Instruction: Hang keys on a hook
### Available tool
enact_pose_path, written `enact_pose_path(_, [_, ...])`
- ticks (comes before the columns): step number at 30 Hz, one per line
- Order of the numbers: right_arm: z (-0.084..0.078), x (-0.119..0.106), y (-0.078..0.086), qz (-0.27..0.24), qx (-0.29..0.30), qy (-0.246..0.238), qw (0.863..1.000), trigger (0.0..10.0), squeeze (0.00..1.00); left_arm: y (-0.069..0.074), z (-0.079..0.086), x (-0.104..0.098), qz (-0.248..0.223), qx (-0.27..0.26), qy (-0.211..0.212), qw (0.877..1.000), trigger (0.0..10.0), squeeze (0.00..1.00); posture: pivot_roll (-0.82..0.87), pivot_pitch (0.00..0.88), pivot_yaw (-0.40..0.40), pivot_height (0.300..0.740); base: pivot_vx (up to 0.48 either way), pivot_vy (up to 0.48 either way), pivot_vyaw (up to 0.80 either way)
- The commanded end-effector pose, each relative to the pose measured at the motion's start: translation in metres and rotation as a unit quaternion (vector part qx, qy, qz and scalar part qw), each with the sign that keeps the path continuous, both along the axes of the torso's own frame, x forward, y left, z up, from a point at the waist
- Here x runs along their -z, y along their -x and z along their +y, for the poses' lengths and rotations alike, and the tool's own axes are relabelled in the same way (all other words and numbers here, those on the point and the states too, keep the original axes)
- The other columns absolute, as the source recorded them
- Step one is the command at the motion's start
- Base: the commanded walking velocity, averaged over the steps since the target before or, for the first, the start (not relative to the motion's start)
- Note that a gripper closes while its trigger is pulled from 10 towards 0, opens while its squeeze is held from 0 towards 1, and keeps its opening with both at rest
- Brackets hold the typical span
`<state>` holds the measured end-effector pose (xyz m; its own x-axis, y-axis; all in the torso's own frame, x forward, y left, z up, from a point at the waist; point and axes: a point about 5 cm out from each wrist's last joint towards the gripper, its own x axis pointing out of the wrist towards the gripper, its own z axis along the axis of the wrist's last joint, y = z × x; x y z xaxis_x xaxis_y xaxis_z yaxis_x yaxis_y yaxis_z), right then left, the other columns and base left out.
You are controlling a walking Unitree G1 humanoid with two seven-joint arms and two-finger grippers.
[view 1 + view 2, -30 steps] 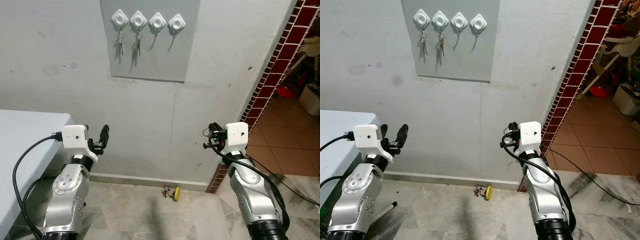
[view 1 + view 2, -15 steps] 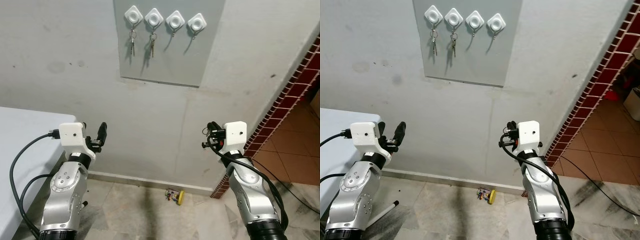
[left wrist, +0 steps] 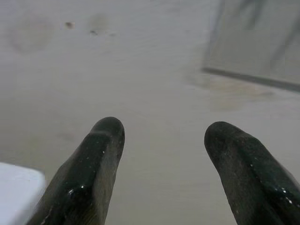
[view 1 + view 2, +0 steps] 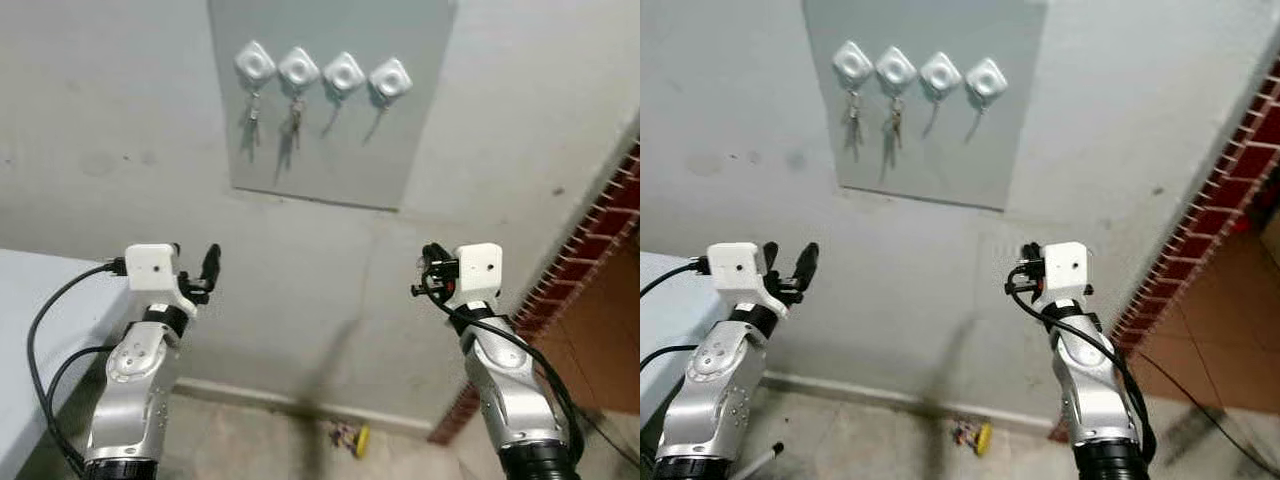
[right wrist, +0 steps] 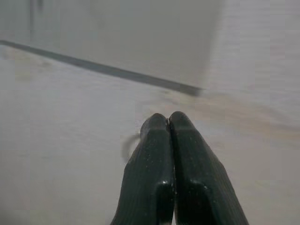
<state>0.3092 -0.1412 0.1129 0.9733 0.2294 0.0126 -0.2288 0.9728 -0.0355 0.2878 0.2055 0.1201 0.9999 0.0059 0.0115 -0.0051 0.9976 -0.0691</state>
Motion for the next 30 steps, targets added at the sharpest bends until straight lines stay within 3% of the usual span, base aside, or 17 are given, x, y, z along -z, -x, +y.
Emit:
enact_pose_path(1, [-0.014,-0.003,-0.001,-0.006,0.018,0.008,1.000,10.0,0.00,-0.004,-0.009,-0.007,-0.018,0.006,-0.006,1.000,10.0,0.00,-0.09,0.004,-0.028,0.740,0.000,0.000,0.00])
enact_pose_path(8, [-0.014,-0.004,-0.001,-0.009,0.015,0.012,1.000,10.0,0.00,-0.004,-0.014,-0.014,-0.041,0.009,-0.021,0.999,10.0,0.00,-0.10,0.014,-0.031,0.740,0.000,0.000,0.00])
enact_pose_path(14, [-0.009,-0.016,-0.002,-0.038,-0.009,0.011,0.999,10.0,0.00,-0.004,-0.033,-0.028,-0.076,0.087,-0.030,0.993,10.0,0.00,-0.10,0.021,-0.032,0.740,0.000,0.000,0.00])
enact_pose_path(18, [-0.002,-0.038,-0.008,-0.075,-0.045,0.001,0.996,10.0,0.00,-0.009,-0.045,-0.038,-0.094,0.114,-0.058,0.987,10.0,0.00,-0.10,0.022,-0.029,0.740,0.000,0.000,0.00])
enact_pose_path(30, [0.020,-0.092,-0.034,-0.149,-0.116,-0.027,0.982,10.0,0.00,-0.021,-0.063,-0.067,-0.136,0.155,-0.074,0.976,10.0,0.00,-0.10,0.028,-0.028,0.740,0.000,0.000,0.00])
